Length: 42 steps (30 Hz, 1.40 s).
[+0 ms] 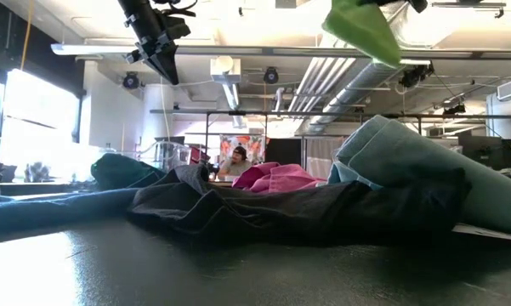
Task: Sort towels by color in basket
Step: Put the green microfiber towel into the right transparent bin
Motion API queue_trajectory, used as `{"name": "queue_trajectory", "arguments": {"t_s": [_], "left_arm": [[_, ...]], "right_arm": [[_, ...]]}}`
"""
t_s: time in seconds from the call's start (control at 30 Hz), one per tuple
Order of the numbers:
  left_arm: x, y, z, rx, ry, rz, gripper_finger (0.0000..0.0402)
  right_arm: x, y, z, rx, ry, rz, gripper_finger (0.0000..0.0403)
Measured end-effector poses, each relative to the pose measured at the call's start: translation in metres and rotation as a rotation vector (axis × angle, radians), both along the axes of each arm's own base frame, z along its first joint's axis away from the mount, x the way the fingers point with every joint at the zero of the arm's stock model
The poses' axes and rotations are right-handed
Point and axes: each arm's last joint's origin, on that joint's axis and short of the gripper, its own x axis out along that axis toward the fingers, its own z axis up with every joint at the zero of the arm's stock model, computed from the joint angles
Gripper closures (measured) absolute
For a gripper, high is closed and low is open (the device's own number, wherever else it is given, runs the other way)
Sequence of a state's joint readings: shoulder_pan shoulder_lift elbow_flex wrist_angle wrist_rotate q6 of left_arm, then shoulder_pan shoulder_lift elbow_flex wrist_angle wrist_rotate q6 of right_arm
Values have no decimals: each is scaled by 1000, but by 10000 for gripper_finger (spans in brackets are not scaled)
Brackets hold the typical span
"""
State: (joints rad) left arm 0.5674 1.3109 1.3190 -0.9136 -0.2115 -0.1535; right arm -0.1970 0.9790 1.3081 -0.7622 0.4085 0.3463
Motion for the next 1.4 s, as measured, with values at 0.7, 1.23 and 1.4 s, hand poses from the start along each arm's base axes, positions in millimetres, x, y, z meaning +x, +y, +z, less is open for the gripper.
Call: {"name": "queue_trajectory", "arguments": {"t_s": [0.7,1.23,1.4], "left_arm": [[6,3,6,65,-61,-26,401],[7,4,6,72,-71,-26,401],[7,4,6,69,-75,-21,401]], "right_arm": [[-2,-34,-2,-48,30,-225,389],[-26,-57,-24,64,276,-368,389],[-25,-76,-46,98,400,-479,389]]}}
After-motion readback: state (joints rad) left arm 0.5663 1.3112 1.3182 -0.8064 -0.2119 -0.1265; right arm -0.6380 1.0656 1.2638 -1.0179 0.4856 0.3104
